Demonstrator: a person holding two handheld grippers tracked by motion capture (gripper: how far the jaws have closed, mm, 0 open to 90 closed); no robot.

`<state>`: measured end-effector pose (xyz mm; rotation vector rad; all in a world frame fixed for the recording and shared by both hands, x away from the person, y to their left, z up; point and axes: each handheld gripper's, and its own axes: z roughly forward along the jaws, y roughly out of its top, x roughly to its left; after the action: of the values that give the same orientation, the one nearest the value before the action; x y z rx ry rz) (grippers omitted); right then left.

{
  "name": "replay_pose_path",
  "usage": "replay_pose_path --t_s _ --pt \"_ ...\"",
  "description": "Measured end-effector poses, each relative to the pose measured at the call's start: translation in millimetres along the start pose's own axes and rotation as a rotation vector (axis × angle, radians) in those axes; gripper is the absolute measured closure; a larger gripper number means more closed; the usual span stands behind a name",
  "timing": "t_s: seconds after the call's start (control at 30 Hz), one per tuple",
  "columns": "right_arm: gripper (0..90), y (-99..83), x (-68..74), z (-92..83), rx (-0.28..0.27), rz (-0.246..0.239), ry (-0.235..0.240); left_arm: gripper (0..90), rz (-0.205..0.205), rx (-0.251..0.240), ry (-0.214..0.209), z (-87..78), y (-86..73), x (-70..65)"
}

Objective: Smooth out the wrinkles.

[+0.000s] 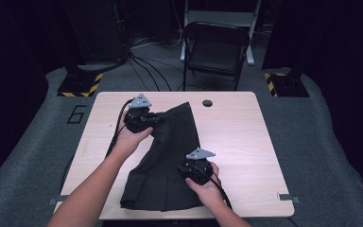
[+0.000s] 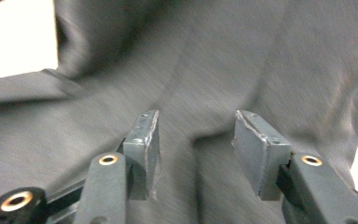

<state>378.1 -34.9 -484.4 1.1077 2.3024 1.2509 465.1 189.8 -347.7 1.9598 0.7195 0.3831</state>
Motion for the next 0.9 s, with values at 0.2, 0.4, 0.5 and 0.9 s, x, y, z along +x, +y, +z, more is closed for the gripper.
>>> replay_pose_path --t_s 0.2,0.4,0.5,0.9 --pt "50.0 1.0 18.1 19.2 0.08 -0.09 0.076 82.5 0.007 -0.001 -0.011 0.0 0.2 -1.9" --pt "48.9 -0.5 12.6 25.7 0.132 -0.114 0.065 82.5 0.004 -0.015 -0.032 -6.0 -2.1 -2.7" --pt "48.9 -2.6 6.8 27.2 0.141 -0.1 0.05 82.4 -0.001 -0.017 -0.041 -8.3 -3.9 -2.0" --pt "49.0 -8.1 -4.4 30.2 0.163 -0.056 0.016 82.4 0.01 0.038 -0.092 -27.8 -2.8 3.4"
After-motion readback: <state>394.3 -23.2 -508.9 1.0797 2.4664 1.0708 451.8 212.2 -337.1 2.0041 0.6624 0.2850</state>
